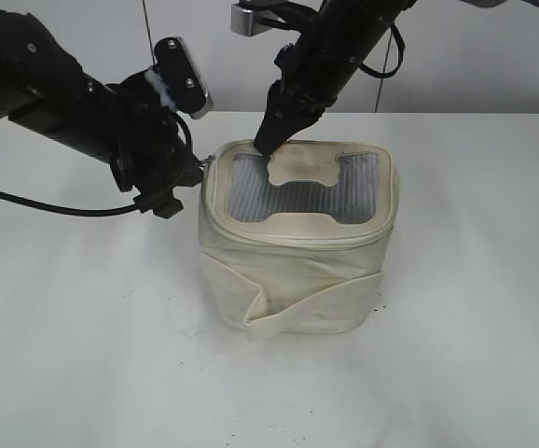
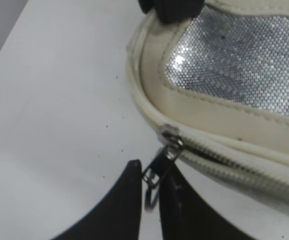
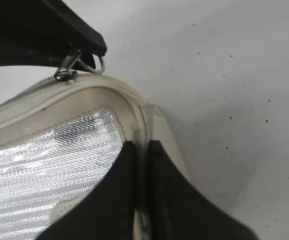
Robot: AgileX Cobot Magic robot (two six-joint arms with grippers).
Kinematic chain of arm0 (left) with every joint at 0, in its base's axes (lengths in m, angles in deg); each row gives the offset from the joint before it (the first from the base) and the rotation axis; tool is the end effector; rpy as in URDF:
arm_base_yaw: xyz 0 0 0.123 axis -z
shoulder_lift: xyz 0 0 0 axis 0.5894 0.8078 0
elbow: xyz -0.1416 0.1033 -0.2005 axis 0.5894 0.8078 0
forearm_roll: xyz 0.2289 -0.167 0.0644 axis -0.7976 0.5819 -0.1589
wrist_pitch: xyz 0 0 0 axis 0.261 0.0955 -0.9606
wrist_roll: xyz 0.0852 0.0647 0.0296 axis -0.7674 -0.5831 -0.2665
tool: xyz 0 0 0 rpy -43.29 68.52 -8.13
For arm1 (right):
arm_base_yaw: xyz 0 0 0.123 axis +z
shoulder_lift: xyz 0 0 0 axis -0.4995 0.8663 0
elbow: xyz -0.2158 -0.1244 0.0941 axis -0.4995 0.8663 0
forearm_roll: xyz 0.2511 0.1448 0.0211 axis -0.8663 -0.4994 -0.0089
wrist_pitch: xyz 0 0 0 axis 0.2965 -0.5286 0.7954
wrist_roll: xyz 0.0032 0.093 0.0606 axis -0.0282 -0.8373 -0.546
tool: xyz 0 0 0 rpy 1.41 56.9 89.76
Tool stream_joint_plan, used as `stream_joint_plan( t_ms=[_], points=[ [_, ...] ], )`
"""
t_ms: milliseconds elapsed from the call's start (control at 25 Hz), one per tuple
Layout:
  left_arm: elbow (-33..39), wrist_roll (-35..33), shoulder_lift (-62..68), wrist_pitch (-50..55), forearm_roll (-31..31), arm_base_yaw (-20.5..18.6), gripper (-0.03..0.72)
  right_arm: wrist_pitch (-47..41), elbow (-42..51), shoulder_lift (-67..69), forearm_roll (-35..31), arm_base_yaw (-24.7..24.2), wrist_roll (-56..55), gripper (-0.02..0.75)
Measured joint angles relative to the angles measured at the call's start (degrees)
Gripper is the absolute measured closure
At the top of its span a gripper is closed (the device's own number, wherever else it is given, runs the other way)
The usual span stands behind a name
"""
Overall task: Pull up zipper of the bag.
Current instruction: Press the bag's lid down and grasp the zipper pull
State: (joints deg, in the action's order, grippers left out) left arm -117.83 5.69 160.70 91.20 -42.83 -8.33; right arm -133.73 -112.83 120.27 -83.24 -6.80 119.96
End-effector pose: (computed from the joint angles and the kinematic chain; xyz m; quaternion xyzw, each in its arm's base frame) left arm 0.3623 -0.2143 0.1408 0.5593 0.7513 -0.0465 0.3471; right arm 0.4601 0.2547 0.1802 -0.5039 0.8179 0.2282 0.1584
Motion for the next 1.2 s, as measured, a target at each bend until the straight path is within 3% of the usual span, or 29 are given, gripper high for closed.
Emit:
stream_joint_plan(
  t_ms=[200, 360, 720, 1200],
  points=[
    [0.0, 0.0, 0.4, 1.6, -0.6, 0.0, 0.689, 0.0, 0.0, 0.0, 0.1, 0.0, 0.0, 0.724],
    [0.0, 0.5, 0.4, 3.6, -1.2, 0.0, 0.691, 0.0, 0.0, 0.0, 0.1, 0.0, -0.4, 0.724],
    [-0.1, 11.6, -2.3, 10.0, -6.4, 0.0, 0.691, 0.0, 0.0, 0.0, 0.3, 0.0, -2.7, 0.724],
    [-0.2, 22.9, -6.4, 24.7, -6.6, 0.2, 0.691, 0.0, 0.0, 0.0, 0.5, 0.0, -4.2, 0.725]
  ],
)
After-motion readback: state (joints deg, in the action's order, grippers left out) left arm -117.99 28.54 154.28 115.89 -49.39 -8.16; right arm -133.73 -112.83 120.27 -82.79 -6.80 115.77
